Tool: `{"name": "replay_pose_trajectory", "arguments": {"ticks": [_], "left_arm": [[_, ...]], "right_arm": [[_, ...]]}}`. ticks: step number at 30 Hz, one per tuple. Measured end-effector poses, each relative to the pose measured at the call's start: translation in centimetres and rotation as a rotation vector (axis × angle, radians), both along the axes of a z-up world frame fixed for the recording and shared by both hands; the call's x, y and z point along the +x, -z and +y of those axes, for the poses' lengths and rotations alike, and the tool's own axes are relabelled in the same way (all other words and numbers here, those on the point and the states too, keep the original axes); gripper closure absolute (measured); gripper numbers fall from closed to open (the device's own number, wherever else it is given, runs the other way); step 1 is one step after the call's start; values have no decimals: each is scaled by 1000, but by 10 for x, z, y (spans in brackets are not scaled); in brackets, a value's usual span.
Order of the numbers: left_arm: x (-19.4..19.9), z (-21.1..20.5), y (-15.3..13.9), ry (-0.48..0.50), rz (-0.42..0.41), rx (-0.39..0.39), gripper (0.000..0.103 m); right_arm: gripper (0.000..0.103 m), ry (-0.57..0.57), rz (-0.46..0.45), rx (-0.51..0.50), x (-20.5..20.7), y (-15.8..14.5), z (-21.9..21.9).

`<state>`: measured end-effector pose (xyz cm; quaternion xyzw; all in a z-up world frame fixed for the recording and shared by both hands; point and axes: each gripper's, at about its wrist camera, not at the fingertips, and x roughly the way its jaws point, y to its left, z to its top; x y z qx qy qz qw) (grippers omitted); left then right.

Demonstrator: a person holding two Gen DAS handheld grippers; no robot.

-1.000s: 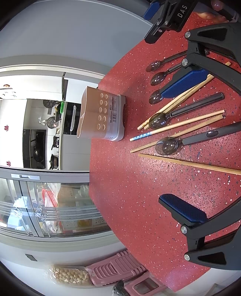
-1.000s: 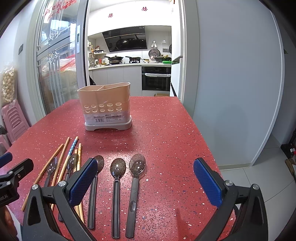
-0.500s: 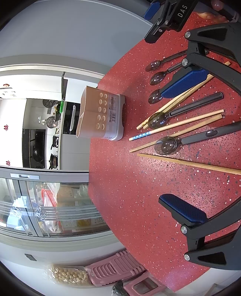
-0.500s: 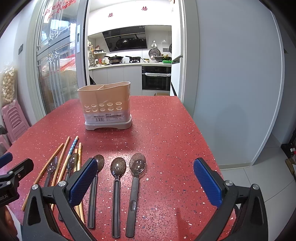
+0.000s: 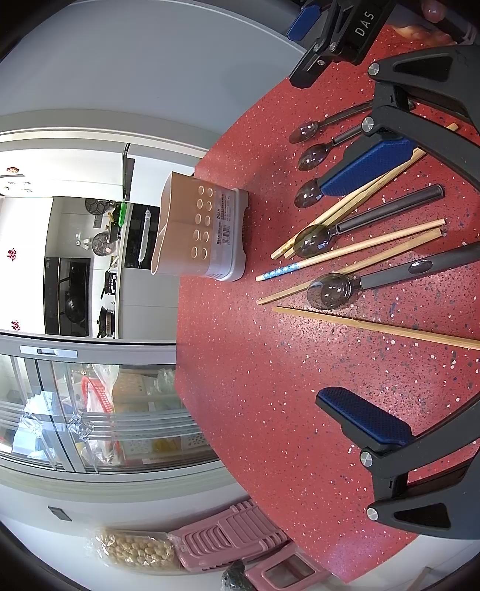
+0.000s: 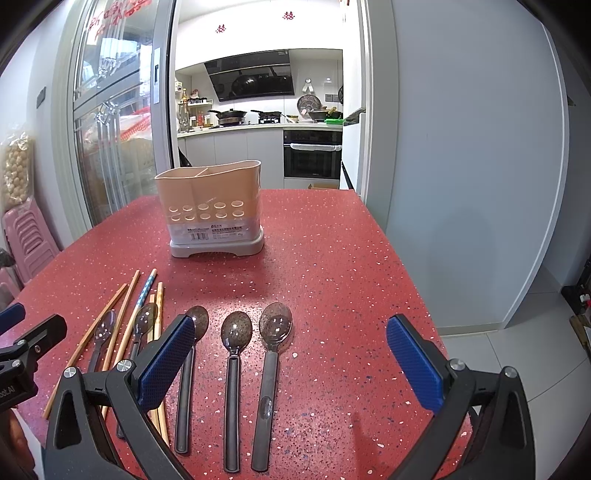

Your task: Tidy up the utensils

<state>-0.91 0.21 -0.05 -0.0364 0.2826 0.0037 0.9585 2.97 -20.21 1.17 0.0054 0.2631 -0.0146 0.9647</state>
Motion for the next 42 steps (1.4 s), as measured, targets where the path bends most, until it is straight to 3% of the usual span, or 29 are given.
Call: {"name": "replay_pose_trajectory", "arguments": {"ticks": [31, 36, 42], "left_arm": [[-1, -3, 6, 9, 24, 5, 0], [12, 4, 6, 15, 74, 66, 0], [46, 26, 23, 24, 267, 121, 0]], "right_arm": [[0, -5, 13, 3, 0, 4, 1], [0, -16, 60, 3, 12, 6, -3], [0, -24, 246, 25, 46, 18, -14]]}}
